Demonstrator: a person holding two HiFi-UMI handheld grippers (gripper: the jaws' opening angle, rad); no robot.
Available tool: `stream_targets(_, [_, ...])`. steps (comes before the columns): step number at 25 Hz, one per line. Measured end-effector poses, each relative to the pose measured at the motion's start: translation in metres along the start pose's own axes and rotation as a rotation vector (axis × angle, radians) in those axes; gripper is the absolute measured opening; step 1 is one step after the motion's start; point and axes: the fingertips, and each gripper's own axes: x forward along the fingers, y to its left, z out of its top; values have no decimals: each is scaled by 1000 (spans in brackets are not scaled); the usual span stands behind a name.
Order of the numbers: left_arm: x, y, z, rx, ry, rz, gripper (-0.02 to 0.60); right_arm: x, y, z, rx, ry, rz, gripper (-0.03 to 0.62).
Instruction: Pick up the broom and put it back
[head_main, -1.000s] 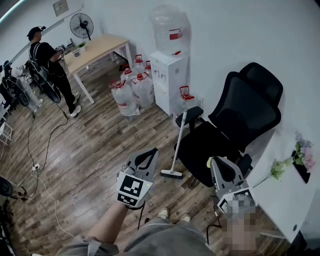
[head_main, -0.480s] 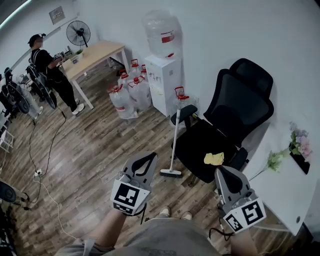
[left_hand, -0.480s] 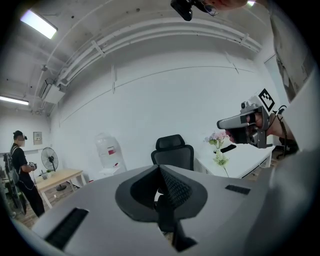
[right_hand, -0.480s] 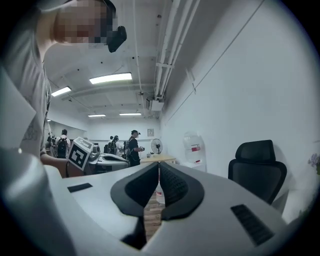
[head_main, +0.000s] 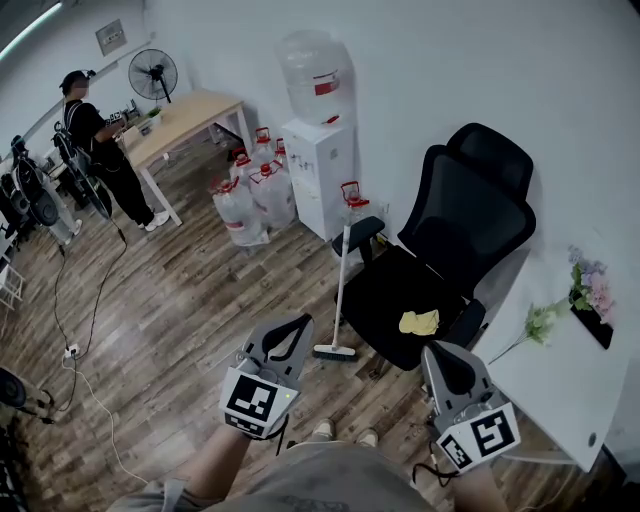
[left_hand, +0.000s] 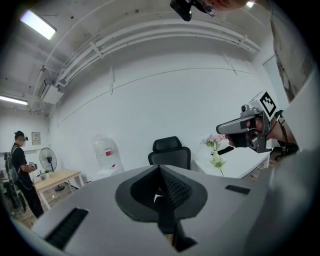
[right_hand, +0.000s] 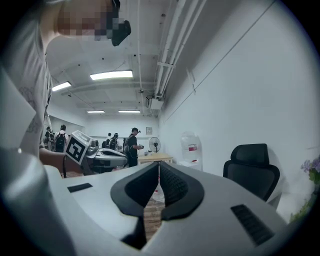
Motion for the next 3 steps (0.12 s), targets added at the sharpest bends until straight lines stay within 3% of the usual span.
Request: stream_targets(3, [-1, -4, 5, -3, -5, 3, 17, -3, -2, 3, 2, -1, 3, 35])
